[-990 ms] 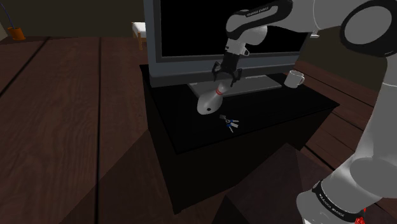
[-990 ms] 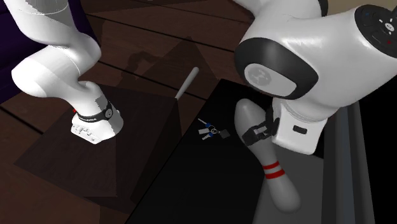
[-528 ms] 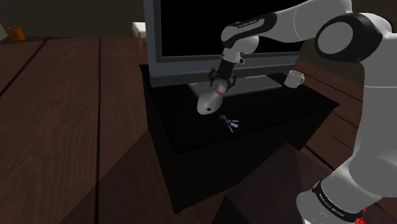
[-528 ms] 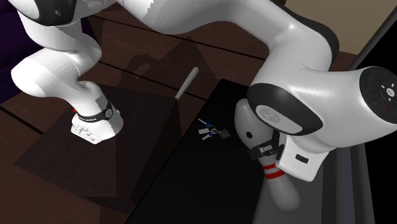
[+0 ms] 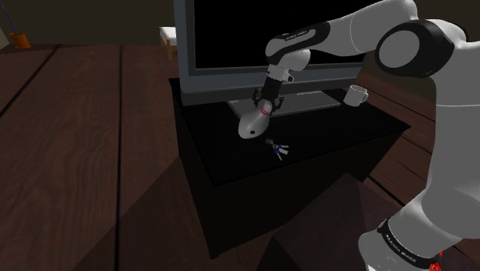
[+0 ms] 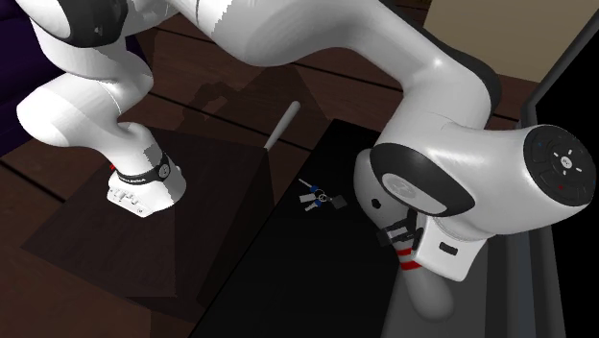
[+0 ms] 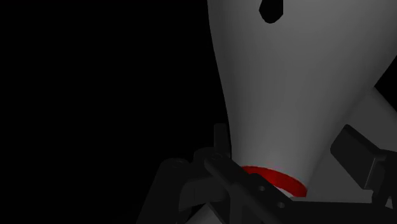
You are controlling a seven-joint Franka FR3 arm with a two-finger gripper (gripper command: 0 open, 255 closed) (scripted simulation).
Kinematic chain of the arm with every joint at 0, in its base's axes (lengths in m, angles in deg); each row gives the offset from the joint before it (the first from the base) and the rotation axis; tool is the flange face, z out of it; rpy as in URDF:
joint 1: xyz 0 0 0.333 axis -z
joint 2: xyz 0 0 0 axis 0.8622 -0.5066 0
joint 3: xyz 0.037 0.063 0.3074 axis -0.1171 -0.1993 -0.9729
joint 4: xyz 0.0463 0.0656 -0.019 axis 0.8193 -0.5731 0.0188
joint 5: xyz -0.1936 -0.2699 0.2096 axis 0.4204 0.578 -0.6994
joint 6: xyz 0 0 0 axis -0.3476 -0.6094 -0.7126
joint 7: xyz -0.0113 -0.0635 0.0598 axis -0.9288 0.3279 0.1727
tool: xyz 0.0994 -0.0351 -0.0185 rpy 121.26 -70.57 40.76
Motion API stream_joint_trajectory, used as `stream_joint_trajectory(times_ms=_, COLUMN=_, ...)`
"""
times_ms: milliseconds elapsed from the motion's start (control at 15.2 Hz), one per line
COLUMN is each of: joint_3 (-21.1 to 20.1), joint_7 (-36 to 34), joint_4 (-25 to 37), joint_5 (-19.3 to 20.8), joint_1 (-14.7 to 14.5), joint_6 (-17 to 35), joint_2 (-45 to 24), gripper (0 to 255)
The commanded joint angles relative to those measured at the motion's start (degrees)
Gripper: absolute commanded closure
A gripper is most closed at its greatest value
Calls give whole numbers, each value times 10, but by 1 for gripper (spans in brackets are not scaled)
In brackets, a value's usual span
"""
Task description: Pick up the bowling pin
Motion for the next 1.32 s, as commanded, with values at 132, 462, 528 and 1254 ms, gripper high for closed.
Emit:
stream_joint_trajectory(times_ms=132, joint_3=0, joint_7=0, joint_4=0, joint_5=0, joint_1=0, joint_6=1, joint_2=-2, gripper=255)
stream_joint_trajectory(times_ms=462, joint_3=0, joint_7=-2, joint_4=1, joint_5=1, joint_1=0, joint_6=-5, joint_2=3, gripper=255)
stream_joint_trajectory(times_ms=528, joint_3=1, joint_7=-3, joint_4=4, joint_5=2, joint_1=0, joint_6=-11, joint_2=7, gripper=255)
stream_joint_trajectory(times_ms=1254, joint_3=3, joint_7=-22, joint_4=41, joint_5=9, joint_1=1, joint_6=-77, joint_2=37, gripper=255)
